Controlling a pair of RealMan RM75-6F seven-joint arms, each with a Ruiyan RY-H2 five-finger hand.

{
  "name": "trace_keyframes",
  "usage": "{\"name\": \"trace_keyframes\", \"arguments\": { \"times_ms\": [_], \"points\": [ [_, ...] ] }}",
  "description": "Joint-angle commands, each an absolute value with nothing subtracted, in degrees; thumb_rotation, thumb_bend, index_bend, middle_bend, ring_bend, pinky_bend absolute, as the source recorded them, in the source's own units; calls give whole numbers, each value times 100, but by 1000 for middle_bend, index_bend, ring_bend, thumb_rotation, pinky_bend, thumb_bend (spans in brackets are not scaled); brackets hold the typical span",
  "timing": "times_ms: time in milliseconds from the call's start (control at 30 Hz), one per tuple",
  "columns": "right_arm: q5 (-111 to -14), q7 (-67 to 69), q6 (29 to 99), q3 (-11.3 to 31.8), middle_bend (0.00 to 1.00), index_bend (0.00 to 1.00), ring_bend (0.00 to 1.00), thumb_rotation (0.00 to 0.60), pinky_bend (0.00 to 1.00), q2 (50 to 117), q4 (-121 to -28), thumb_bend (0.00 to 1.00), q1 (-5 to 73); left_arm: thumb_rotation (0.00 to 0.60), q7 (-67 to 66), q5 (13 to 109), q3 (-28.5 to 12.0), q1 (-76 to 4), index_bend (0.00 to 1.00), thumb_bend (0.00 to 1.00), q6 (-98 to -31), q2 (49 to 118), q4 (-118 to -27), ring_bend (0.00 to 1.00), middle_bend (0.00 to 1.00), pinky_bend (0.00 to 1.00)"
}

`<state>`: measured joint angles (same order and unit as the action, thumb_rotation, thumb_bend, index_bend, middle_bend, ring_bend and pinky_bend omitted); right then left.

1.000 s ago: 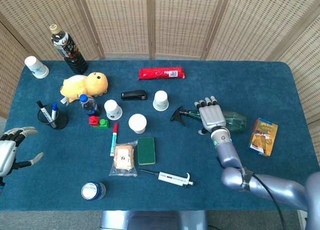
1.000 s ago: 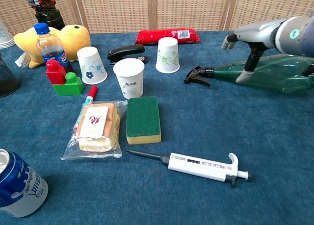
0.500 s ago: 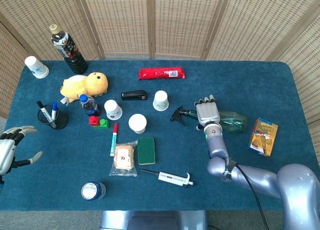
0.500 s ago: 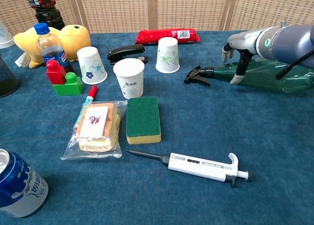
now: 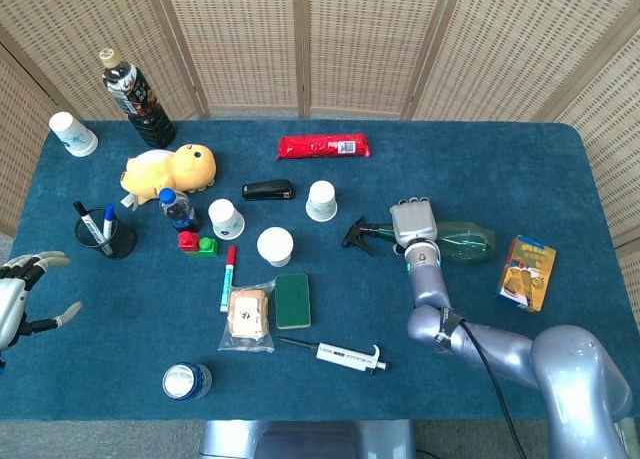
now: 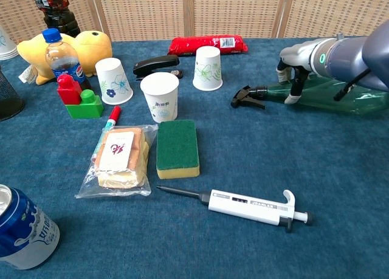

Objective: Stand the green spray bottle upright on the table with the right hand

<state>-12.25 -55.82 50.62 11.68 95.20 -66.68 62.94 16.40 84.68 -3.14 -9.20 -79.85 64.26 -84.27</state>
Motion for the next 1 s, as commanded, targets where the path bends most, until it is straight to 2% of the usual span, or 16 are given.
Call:
{"name": "trace_keyframes", "arguments": {
  "times_ms": [33,233,333,667,800,1000],
  "points": [
    [-1222,-5555,5015,1168,341,442,256,600,340,9551,-6595,322,6289,476,1650,8475,-317,-921,276,279,-7994,6421,-8426,255,268,190],
    [-1372,-5385,4942,1212,497,582,437,600,538,9518,-6582,350,6256,481,1665,8505,-321,-936,276,278,-8005,6427,-8425,259,268,192],
    [-1474,-5243,4913,1232,544,630,488,600,594,9480,-6601,358,6205,481,1671,8510,-327,-930,276,280,-8034,6438,-8412,269,270,198],
    [-2454,-3991,4983,1532,566,655,508,600,604,9009,-7134,360,5763,476,1720,8503,-358,-906,277,278,-8123,6478,-8372,298,281,272],
    [-2849,-3135,5079,1849,568,657,509,600,605,8679,-7517,355,5456,478,1727,8498,-386,-906,280,279,-8164,6497,-8377,303,285,318],
    [-3561,-1215,5185,2499,566,657,510,600,606,8258,-7974,349,4774,484,1634,8609,-411,-855,280,278,-8403,6494,-8474,304,287,310]
  ]
}}
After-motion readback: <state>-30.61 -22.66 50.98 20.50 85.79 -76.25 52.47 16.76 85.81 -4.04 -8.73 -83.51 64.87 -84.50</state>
